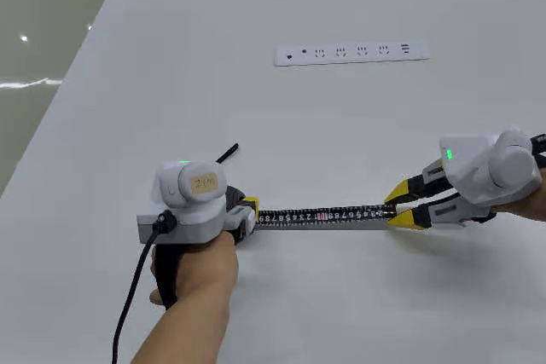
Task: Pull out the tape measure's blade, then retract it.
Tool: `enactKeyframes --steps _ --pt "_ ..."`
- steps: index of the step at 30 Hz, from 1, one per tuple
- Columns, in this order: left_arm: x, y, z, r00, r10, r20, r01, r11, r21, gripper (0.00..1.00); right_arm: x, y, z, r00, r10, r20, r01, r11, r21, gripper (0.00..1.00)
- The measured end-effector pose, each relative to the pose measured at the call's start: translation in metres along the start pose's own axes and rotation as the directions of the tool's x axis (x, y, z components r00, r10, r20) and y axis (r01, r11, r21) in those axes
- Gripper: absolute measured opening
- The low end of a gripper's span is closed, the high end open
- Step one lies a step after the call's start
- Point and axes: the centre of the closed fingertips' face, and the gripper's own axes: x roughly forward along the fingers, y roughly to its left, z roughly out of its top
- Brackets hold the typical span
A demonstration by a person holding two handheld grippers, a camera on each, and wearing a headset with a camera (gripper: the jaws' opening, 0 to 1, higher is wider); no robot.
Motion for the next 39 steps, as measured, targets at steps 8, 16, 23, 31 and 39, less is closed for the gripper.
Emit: enactKeyframes --steps 8,16,23,31,39 --pt "0.0 0.0 0.001 1.0 0.006 0.005 -0.006 1.0 0.01 0.6 0.002 0.0 0.003 1.0 0.0 0.004 0.0 1.0 -0.001 0.14" --pt "-0.001 0.0 0.0 1.0 0.008 0.005 -0.008 1.0 0.009 0.59 0.003 -0.001 0.006 1.0 0.0 0.007 0.0 1.0 -0.002 0.14" --pt "-0.002 -0.001 0.0 1.0 0.0 0.006 0.0 1.0 0.009 0.59 0.006 -0.001 0.009 1.0 0.003 0.009 -0.003 1.0 -0.008 0.14" --pt "-0.001 -0.001 -0.001 1.0 -0.003 0.004 0.003 1.0 0.009 0.59 0.006 0.001 0.012 1.0 0.006 0.007 -0.006 1.0 -0.015 0.14" --pt "-0.003 -0.001 0.0 1.0 -0.006 0.004 0.006 1.0 -0.002 0.59 0.007 -0.001 0.013 1.0 0.006 0.006 -0.006 1.0 -0.019 0.14"
